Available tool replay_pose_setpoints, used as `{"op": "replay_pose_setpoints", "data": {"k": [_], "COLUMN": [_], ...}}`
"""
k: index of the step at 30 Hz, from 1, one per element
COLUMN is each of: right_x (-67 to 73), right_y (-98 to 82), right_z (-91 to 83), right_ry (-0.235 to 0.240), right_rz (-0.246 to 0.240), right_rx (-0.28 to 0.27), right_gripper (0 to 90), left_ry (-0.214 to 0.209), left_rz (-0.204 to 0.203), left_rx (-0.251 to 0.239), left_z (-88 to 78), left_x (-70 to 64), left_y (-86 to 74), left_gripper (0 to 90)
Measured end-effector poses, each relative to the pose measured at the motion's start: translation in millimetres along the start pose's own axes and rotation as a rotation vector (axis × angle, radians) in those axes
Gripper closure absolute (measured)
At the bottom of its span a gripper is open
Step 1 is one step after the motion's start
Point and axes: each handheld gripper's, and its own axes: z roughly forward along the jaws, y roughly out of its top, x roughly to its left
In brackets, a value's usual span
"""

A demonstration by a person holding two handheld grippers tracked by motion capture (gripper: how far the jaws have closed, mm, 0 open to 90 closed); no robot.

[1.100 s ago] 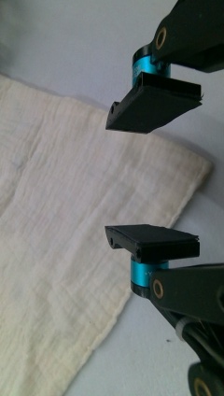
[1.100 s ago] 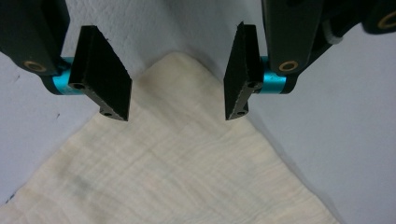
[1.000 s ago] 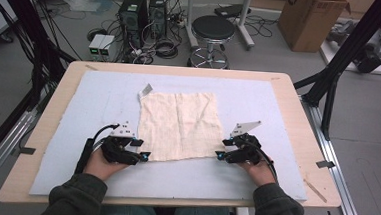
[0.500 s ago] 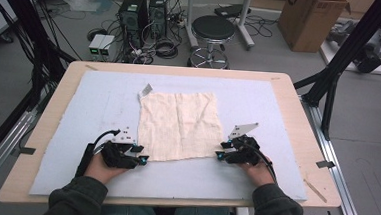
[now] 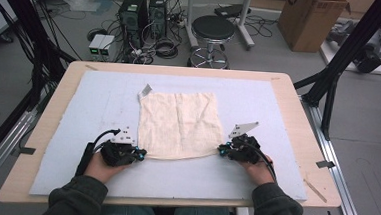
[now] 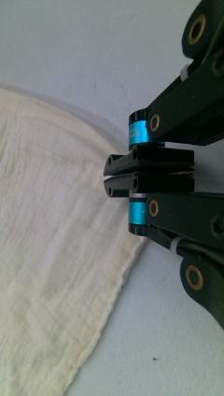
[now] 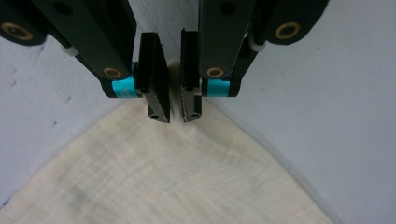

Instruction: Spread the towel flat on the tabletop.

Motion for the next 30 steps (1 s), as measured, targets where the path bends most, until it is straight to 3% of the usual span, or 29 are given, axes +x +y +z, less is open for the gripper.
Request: {"op": "replay_pose_setpoints", "data": {"k": [8,21,30], "right_x": [8.1,23.3,29.9], "right_y": [1.1,0.9,1.3], "right_z": [0.1,-1.5,-0.5], "right_ry": [0.035,0.061,0.076], "right_rz": [-0.015,-0.025,-0.036], "right_rx": [0.007,0.014,0.016], "right_gripper": [83.1,83.1,83.0], "left_ry": [0.020,0.027,0.031], "left_rz": [-0.027,-0.007,-0.016], "left_rx": [-0.004,0.001,-0.008], "left_z": [-6.8,-16.7,-22.1], "left_x": [6.2,2.6,2.6], "left_y": [-4.0,-8.8,-14.6], "left_gripper": [87.6,87.5,87.4]}}
